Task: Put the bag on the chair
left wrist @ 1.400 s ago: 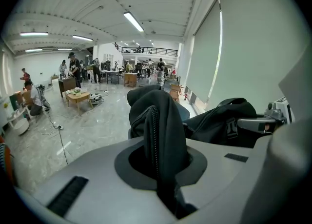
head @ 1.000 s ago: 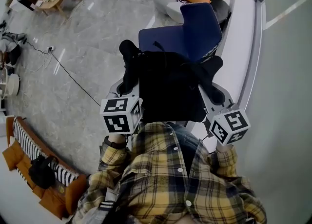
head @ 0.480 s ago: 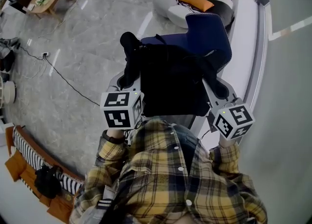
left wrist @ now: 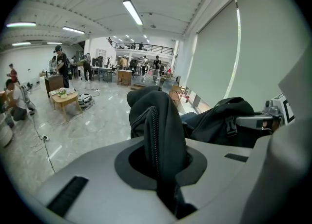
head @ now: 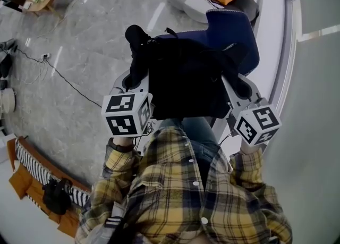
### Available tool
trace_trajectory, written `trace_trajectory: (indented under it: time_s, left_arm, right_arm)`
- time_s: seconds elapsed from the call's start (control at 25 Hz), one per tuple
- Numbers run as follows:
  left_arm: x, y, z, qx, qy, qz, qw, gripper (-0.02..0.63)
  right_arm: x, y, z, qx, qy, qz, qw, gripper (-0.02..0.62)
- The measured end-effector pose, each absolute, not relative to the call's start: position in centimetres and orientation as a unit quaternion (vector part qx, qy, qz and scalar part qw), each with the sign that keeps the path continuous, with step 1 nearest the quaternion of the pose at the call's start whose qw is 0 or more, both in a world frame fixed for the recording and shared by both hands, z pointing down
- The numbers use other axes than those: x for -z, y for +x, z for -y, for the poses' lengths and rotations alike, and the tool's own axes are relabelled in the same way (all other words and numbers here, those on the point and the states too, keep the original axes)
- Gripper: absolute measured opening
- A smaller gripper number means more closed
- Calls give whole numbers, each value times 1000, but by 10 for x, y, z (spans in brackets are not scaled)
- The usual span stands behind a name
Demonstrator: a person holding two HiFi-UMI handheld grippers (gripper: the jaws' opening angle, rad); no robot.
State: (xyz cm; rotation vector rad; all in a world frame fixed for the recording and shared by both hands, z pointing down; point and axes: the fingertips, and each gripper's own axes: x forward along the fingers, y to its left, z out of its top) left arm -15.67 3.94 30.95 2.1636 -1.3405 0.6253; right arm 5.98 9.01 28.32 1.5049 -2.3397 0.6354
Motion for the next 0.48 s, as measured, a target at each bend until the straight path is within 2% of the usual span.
trace_trajectory:
  time_s: [0.48]
  left_arm:
    - [-320,-142,2,-219,776,526,271,38]
  right_arm:
    - [-297,78,-38,-220,501,823,151,61]
